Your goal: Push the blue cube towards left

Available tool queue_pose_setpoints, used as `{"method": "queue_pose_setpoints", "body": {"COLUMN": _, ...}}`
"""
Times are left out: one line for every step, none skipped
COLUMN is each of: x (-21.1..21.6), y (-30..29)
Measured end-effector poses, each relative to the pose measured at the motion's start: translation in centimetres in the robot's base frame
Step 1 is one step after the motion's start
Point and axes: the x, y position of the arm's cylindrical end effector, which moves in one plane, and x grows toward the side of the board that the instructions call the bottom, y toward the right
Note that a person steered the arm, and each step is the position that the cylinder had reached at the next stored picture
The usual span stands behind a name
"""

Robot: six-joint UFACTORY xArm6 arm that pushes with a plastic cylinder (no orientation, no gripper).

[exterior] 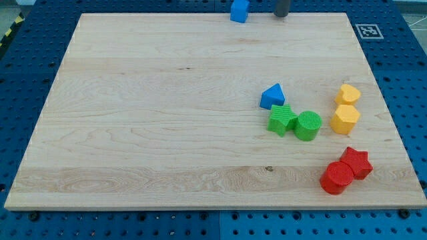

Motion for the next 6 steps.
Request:
{"method": "queue_pose_setpoints", "body": {"x": 0.1, "y": -2.4}}
{"method": "queue_pose_setpoints", "body": {"x": 0.1, "y": -4.8}}
{"method": "queue_pose_setpoints", "body": {"x": 0.1, "y": -7.0}}
{"method": "queue_pose_setpoints", "body": {"x": 0.1, "y": -9.0}}
{"method": "queue_pose_setpoints", "body": {"x": 0.1, "y": -10.7}}
{"method": "queue_pose_setpoints", "body": {"x": 0.1, "y": -11.6}}
